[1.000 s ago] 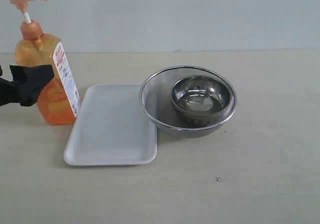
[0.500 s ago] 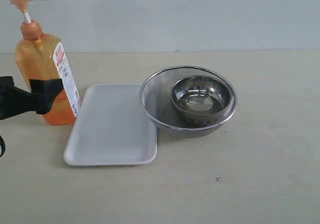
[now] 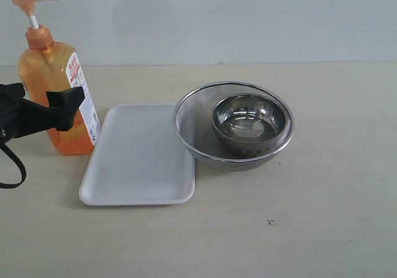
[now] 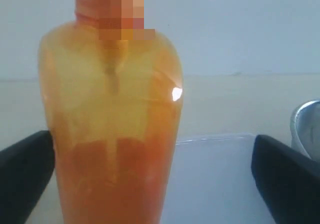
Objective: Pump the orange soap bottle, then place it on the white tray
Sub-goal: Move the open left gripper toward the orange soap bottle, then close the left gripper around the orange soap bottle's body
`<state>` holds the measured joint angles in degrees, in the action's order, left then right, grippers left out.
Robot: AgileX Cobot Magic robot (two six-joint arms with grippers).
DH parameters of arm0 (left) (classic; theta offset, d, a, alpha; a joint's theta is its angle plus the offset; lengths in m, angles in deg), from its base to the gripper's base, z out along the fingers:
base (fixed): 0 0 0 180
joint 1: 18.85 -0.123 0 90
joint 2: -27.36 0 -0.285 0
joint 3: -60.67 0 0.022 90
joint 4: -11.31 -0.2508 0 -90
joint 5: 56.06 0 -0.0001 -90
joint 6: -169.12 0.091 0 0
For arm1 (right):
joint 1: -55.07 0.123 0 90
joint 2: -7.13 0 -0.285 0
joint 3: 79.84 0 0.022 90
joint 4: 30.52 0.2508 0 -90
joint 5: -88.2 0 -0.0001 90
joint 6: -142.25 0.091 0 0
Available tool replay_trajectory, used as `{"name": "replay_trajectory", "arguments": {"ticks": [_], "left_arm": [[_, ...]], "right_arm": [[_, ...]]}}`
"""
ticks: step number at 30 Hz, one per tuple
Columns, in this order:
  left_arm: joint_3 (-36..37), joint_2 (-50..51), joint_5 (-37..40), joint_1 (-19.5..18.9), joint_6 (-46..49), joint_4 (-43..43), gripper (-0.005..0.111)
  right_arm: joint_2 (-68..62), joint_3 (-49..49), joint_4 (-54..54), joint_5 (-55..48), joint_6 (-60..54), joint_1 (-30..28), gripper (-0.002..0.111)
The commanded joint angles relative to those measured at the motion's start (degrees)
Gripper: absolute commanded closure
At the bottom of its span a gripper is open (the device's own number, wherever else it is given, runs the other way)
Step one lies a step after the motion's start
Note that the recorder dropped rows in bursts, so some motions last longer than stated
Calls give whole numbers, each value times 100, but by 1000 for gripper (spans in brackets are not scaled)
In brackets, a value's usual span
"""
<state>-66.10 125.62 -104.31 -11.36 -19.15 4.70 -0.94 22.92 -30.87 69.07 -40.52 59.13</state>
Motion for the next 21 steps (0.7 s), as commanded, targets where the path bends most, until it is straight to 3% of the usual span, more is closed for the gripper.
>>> {"name": "replay_trajectory", "arguments": {"ticks": [1,10,21], "left_arm": [[-231,204,-114,51,41,41,-4],[-306,233,159,51,369,186,-4],[-316,233,-67,51,624,661,-4]], "right_arm": [[29,3,-12,23,-16,-35,108],[29,3,-12,23,-16,-35,108],[29,3,-2,23,-16,-35,108]]}}
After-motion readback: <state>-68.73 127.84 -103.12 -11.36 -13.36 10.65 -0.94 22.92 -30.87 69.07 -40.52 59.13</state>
